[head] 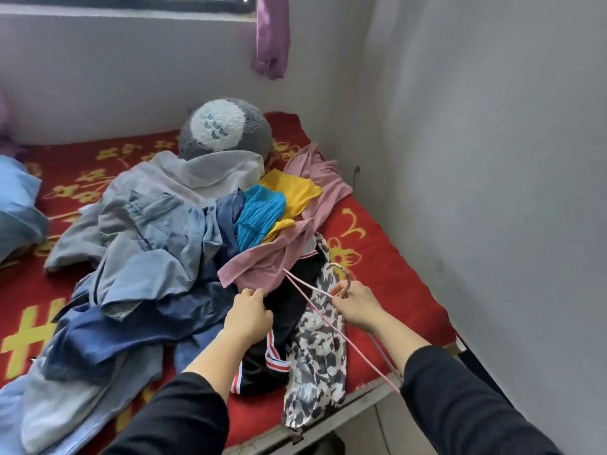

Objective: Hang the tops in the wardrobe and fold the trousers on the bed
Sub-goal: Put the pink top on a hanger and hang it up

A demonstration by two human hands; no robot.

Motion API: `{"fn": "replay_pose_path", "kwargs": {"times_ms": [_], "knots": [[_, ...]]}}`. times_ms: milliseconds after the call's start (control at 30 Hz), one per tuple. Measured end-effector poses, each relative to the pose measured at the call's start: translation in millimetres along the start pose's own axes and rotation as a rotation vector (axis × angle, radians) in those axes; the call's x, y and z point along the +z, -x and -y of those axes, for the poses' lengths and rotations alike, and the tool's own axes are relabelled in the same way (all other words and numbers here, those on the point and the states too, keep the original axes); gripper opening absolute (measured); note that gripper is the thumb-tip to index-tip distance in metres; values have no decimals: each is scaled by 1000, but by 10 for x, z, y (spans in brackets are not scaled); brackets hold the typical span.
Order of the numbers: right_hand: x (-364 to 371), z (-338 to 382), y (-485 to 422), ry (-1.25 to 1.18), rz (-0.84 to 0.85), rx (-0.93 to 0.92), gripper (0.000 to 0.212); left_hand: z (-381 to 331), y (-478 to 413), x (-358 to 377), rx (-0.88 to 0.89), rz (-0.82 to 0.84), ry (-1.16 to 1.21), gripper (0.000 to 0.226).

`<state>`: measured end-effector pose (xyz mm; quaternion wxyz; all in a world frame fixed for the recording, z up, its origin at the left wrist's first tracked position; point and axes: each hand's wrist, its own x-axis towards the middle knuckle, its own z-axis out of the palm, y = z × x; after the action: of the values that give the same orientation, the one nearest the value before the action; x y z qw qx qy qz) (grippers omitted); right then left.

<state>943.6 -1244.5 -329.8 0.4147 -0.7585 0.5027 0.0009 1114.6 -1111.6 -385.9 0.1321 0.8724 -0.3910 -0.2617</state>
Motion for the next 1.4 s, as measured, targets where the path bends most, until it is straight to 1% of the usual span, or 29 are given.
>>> {"fn": "replay_pose_path", "kwargs": {"times_ms": [100,200,267,367,433,500,633,700,767,800,833,867,900,933,967,1000,1033,1067,1100,1167,1233,1267,1333,1367,1400], "knots": [[-90,47,-622,65,75,-44,31,14,-483,-21,-98,-10,22,46],[-199,42,-1277,108,131,-58,30,22,-988,-2,-206,2,51,53],[-289,17,-1644,138,135,-51,29,19,-1288,32,-250,9,65,55],[-380,-97,-2165,184,107,-35,27,22,-1763,122,-273,-35,53,54],[-384,-203,-2416,195,86,-40,19,56,-2012,173,-286,-65,32,57],[-334,-346,-2640,185,92,-40,15,124,-2222,233,-313,-77,-10,60],[-199,-615,-2912,167,102,-2,16,309,-2460,349,-420,-66,-112,66],[-133,-697,-2984,157,127,3,17,392,-2540,435,-456,-64,-200,61],[-79,-740,-3011,136,157,12,18,414,-2566,502,-430,-99,-297,46],[-54,-762,-3027,103,174,20,17,386,-2569,525,-412,-110,-282,38],[-39,-766,-3037,52,192,35,17,322,-2558,529,-391,-113,-203,31],[-10,-778,-3054,-5,206,51,21,238,-2529,531,-364,-101,-61,25],[14,-787,-3059,-65,204,77,29,122,-2483,537,-330,-65,129,20],[30,-772,-3062,-131,203,107,38,2,-2423,552,-289,5,328,15],[52,-728,-3074,-199,216,139,46,-136,-2348,546,-229,82,487,14],[54,-626,-3051,-260,234,183,54,-271,-2266,548,-174,143,602,20],[62,-525,-3024,-308,266,219,61,-407,-2187,546,-138,187,686,21],[89,-456,-3002,-329,308,241,63,-537,-2121,548,-116,222,754,18],[114,-385,-2966,-342,348,253,60,-649,-2064,541,-100,262,807,16],[165,-261,-2885,-428,383,282,36,-805,-1999,540,-77,331,855,19],[205,-205,-2842,-543,274,322,15,-857,-1982,506,-94,400,842,23],[177,-169,-2814,-570,194,328,12,-860,-1987,457,-109,441,839,26],[43,-82,-2767,-555,57,287,18,-841,-2010,302,-116,499,817,26],[-43,-39,-2747,-535,13,243,21,-845,-2034,198,-115,473,791,24],[-133,-7,-2728,-514,-11,183,24,-851,-2070,102,-128,395,768,24]]}}
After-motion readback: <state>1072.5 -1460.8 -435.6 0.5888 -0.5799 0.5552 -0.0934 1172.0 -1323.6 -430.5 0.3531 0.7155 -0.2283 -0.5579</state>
